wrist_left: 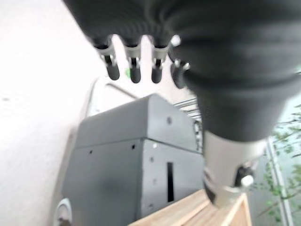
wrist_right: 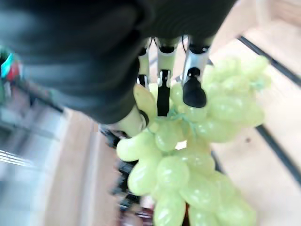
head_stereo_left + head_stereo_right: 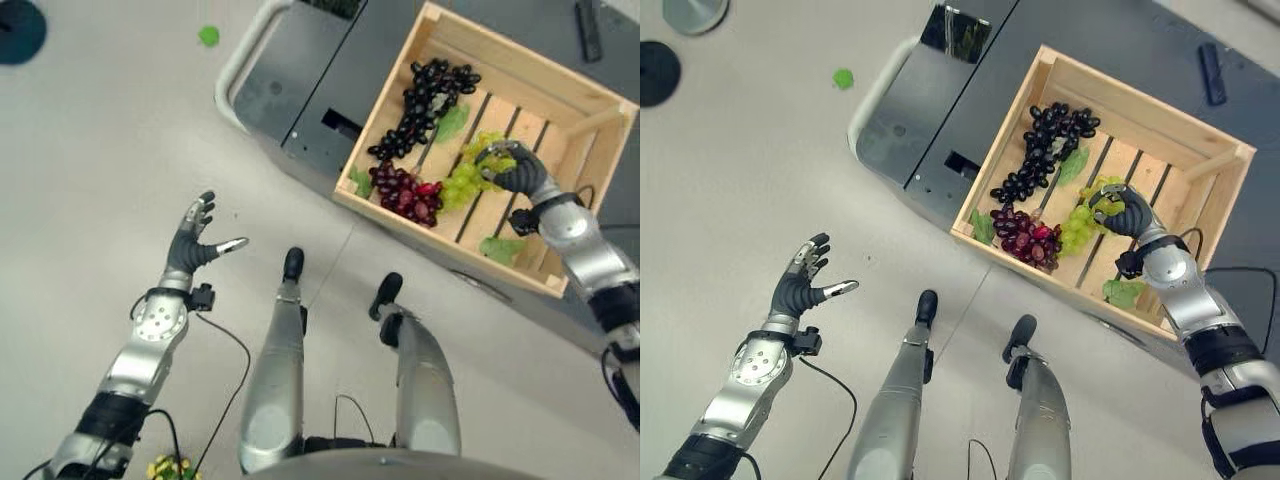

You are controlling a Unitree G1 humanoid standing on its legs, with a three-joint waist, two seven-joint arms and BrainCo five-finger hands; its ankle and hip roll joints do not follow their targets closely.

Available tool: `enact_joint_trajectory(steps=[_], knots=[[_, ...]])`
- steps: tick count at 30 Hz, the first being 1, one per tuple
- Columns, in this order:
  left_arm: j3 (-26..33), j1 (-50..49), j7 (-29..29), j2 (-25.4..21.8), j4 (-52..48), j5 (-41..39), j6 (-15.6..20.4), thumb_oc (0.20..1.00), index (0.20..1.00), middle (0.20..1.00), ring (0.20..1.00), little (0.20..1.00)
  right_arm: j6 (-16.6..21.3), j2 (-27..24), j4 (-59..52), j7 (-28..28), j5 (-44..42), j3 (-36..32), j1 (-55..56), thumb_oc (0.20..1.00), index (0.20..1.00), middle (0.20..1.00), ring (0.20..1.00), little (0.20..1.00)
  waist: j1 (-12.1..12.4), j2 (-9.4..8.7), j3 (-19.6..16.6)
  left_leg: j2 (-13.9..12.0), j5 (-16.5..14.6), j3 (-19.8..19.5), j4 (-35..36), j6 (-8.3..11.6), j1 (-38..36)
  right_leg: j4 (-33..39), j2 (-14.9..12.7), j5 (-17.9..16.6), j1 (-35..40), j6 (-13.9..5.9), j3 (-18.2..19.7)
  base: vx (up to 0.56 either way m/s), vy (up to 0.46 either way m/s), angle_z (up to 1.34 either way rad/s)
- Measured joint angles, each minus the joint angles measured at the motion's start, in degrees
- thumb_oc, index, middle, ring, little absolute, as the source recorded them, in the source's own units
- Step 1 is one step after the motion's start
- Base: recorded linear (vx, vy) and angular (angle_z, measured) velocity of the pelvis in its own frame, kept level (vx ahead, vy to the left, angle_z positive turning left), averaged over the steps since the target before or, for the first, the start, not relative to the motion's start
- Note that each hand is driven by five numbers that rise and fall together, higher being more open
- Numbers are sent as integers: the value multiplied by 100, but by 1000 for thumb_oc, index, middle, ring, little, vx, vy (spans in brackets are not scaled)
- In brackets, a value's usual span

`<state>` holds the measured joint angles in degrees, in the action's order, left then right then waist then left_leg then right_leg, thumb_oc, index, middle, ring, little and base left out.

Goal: Pick up the fruits from the basket on one side to the basket on the other side

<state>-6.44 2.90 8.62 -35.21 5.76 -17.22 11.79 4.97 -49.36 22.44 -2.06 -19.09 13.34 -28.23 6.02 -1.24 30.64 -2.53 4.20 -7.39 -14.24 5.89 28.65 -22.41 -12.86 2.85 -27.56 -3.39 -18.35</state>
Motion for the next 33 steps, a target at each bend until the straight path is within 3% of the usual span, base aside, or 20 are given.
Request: enact_joint_trajectory(steps=[2, 8, 19, 23, 27, 33], knots=[[75, -63, -40, 2, 0, -2, 2, 1000, 1000, 1000, 1000, 1000, 49, 325, -283, 113, -609, -372, 538, 200, 200, 200, 200, 200, 31, -2, 1, -39, 2, 23, 144, 6, -387, 142, 49, -6, 399, -20, -44, 48, -9, -3], [217, -69, -263, 8, -39, -1, 19, 1000, 1000, 1000, 1000, 1000, 135, 602, -856, 360, -1777, -643, 885, 200, 200, 200, 200, 200, -23, 0, -6, -99, -32, 75, 411, 2, -927, 411, 104, 2, 917, -44, -95, 35, -3, -2], [395, -228, -425, 101, -91, 2, 16, 1000, 1000, 1000, 1000, 1000, 172, 850, -1601, 534, -2789, -994, 1063, 200, 200, 200, 200, 200, -35, 7, -109, -115, -112, 191, 544, 26, -1449, 636, 146, -25, 1451, -68, -83, 37, 14, -3], [435, -279, -464, 185, -98, 9, 11, 1000, 1000, 1000, 1000, 1000, 167, 857, -1708, 534, -2893, -1132, 1216, 200, 200, 200, 200, 200, -49, 13, -349, -134, -131, 207, 572, 32, -1516, 688, 171, -23, 1520, -70, -76, 17, 4, -1], [437, -424, -485, 358, -95, 13, 0, 1000, 1000, 1000, 1000, 1000, 161, 954, -1810, 556, -3031, -1151, 1482, 200, 200, 200, 200, 200, -105, 6, -880, -156, -138, 248, 677, 30, -1596, 842, 204, -32, 1583, -86, -64, 37, 1, -4], [422, -596, -565, 410, -102, 12, -26, 1000, 1000, 1000, 1000, 1000, 158, 1139, -2009, 645, -3221, -1149, 1618, 200, 200, 200, 200, 200, -217, -25, -1234, -205, -162, 362, 868, 5, -1899, 1111, 290, -78, 1848, -143, 15, 56, 11, -9]])
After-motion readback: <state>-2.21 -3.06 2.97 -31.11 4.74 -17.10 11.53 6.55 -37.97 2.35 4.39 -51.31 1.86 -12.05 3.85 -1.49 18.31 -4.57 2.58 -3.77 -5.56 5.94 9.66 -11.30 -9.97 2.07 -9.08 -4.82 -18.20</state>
